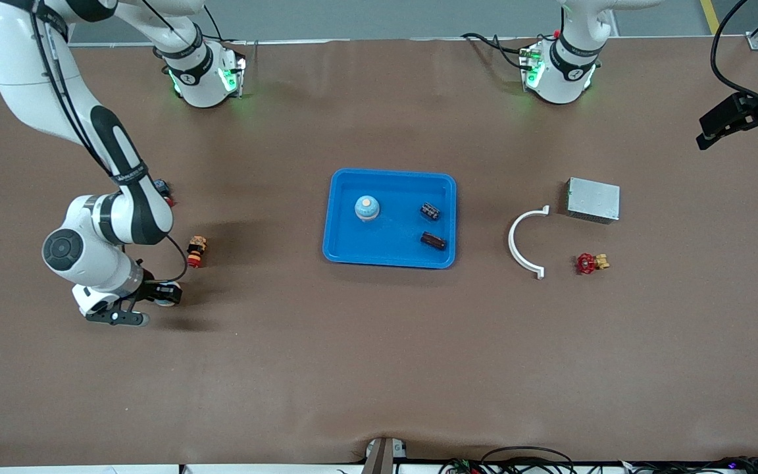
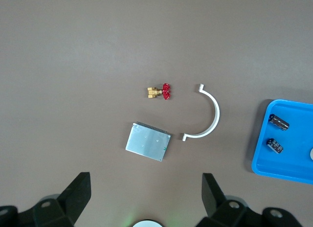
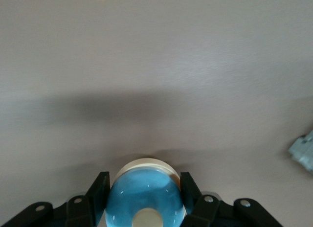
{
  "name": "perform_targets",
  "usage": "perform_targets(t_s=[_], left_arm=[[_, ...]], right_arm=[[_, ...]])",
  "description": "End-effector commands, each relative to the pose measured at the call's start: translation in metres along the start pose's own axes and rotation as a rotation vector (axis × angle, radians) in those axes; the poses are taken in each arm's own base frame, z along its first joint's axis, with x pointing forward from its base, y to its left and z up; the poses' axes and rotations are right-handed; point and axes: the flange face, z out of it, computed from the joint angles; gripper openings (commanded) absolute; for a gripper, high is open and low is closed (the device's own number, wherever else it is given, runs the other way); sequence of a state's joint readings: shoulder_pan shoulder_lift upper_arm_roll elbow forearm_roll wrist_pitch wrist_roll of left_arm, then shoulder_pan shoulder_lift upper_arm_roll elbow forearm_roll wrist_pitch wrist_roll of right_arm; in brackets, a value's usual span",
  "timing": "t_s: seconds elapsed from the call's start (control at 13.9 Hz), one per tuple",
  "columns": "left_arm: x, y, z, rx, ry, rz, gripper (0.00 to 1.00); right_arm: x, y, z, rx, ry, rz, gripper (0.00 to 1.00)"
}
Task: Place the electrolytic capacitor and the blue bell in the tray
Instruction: 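Carry the blue bell over the tray with the right gripper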
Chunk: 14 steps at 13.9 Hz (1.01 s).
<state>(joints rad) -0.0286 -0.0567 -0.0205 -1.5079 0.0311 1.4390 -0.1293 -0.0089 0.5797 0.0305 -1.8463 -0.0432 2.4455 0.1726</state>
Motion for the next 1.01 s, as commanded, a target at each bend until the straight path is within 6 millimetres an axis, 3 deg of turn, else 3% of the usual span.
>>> perform_targets(t_s=[0.0,0.22,0.36,0.5,0.72,0.94], left_arm=[[-0.002,0.001,0.000,-0.018,0.010,0.020,1.00],[-0.001,0.003,-0.001,-0.019,0.018,0.015,1.00],[-0.001,0.003,0.001,-0.019,0.013,0.010,1.00],[0.000,0.001,0.002,-0.019,0.013,0.006,1.00],[-0.001,0.001,0.001,-0.019,0.013,0.000,1.00],[0.001,0.002,0.004,-0.018,0.007,0.001,1.00]], right_arm=[[-0.010,-0.046,-0.028,-0.001,-0.015,0.084,0.00],[-0.029,-0.110,-0.047,-0.005,-0.019,0.212,0.00],[-0.047,-0.162,-0.053,0.001,-0.007,0.304,0.00],[-0.064,-0.200,-0.054,0.007,-0.001,0.350,0.00],[-0.104,-0.268,-0.055,0.004,0.002,0.409,0.00],[-0.139,-0.317,-0.058,0.002,0.010,0.462,0.00]])
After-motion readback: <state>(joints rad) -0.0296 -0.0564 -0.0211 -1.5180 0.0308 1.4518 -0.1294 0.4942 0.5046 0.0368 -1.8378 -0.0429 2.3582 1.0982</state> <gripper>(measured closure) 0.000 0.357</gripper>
